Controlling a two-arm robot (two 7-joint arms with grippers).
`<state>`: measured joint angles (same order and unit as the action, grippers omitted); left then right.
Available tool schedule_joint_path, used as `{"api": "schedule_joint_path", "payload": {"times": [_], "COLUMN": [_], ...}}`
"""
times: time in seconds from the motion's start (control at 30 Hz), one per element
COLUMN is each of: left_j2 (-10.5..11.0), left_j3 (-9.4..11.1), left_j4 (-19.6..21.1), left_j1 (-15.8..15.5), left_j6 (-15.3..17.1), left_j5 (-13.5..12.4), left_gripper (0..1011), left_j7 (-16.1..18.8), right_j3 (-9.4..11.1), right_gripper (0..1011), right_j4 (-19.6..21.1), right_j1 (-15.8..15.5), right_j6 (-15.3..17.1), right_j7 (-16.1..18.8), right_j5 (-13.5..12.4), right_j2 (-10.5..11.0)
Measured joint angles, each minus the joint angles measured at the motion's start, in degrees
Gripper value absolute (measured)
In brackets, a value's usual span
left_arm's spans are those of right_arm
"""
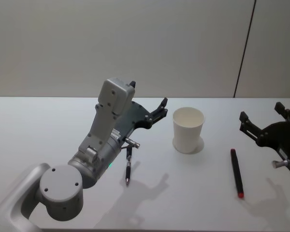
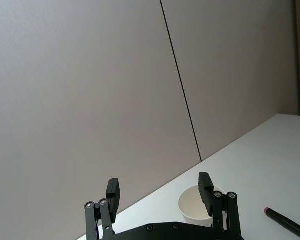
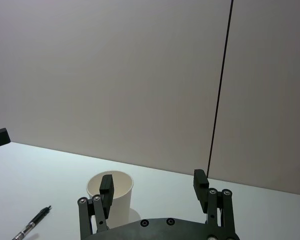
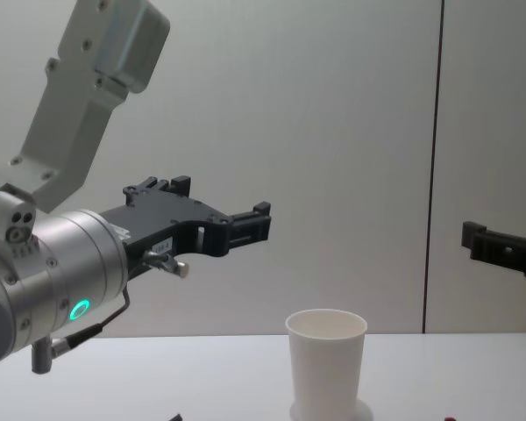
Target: Place the pen into the pen holder.
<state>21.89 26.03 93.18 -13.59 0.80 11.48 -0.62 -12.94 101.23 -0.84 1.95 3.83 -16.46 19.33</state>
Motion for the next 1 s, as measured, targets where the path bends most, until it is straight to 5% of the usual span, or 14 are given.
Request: {"api": "schedule_joint_path", "payload": {"times": [1.0], "left_j2": [0.00], "left_j3": [0.00], "left_j4": [0.00], "left_j1": [0.00], "left_j6": [0.00], "left_j5": [0.00], "left_gripper": [1003], "left_j7": [0.00], "right_j3": [0.00], "right_gripper": [1001], "right_j4": [0.00], "right_j1": [0.00], "right_j6": [0.00], "right_j7": [0.00], "right_j5": [0.00], "right_j2": [0.00]}}
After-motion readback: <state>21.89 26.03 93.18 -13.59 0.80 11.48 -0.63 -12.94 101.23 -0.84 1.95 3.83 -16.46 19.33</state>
